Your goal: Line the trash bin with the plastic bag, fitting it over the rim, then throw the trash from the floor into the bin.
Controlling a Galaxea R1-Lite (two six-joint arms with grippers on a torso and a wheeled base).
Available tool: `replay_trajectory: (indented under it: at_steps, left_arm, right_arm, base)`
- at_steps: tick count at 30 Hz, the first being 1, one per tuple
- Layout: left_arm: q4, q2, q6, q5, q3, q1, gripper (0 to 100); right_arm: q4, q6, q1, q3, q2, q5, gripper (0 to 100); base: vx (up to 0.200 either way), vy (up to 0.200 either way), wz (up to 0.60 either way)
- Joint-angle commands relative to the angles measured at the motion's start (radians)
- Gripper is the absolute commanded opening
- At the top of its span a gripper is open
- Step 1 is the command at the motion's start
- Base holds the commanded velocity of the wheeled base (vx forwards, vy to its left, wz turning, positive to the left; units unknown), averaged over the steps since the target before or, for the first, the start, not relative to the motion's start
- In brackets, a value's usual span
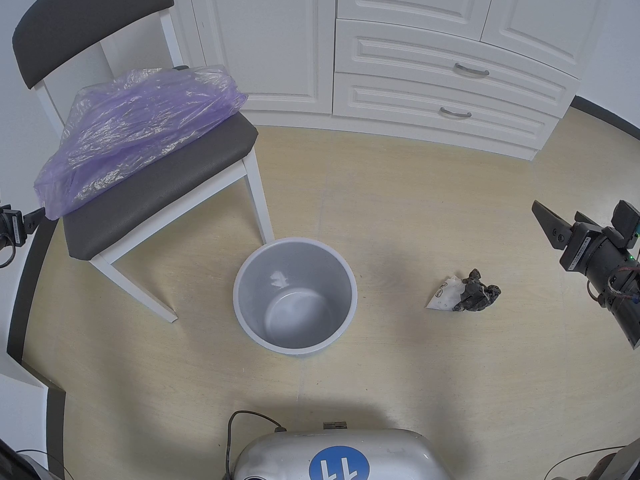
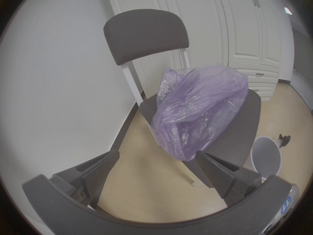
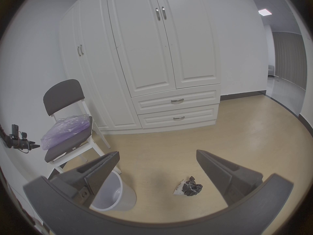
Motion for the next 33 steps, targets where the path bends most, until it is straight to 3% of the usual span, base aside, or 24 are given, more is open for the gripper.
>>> replay_trajectory:
  at_steps: [1, 5, 9, 15, 18, 19, 33]
  left_arm:
    - [-0.009, 0.089, -0.034, -0.002, -0.050, 0.010, 100]
    - [-0.057, 0.147, -0.060, -0.002, -0.075, 0.005, 100]
    - [-0.196, 0.221, -0.101, 0.000, -0.070, -0.008, 100]
    - [-0.396, 0.308, -0.259, 0.003, -0.072, -0.047, 100]
    - [-0.402, 0.308, -0.270, 0.003, -0.070, -0.048, 100]
    - [-0.414, 0.305, -0.324, 0.000, -0.067, -0.062, 100]
    - [-0.429, 0.299, -0.388, -0.002, -0.073, -0.090, 100]
  right_arm:
    - [0.000, 0.000, 0.008, -0.001, -0.005, 0.000, 100]
    - [-0.002, 0.000, 0.010, -0.001, -0.005, -0.001, 100]
    - [-0.003, -0.002, 0.010, -0.001, -0.010, -0.001, 100]
    - [-0.003, -0.002, 0.010, 0.000, -0.020, -0.001, 100]
    - [-0.003, -0.002, 0.010, 0.000, -0.020, -0.001, 100]
    - [-0.003, -0.002, 0.011, 0.000, -0.019, -0.001, 100]
    - [-0.005, -0.009, 0.011, 0.003, -0.014, -0.001, 100]
  base:
    - [0.000, 0.000, 0.00]
    - [0.000, 0.000, 0.00]
    - [0.000, 0.000, 0.00]
    - [0.000, 0.000, 0.00]
    - [0.000, 0.000, 0.00]
    - [0.000, 0.000, 0.00]
    - [0.000, 0.000, 0.00]
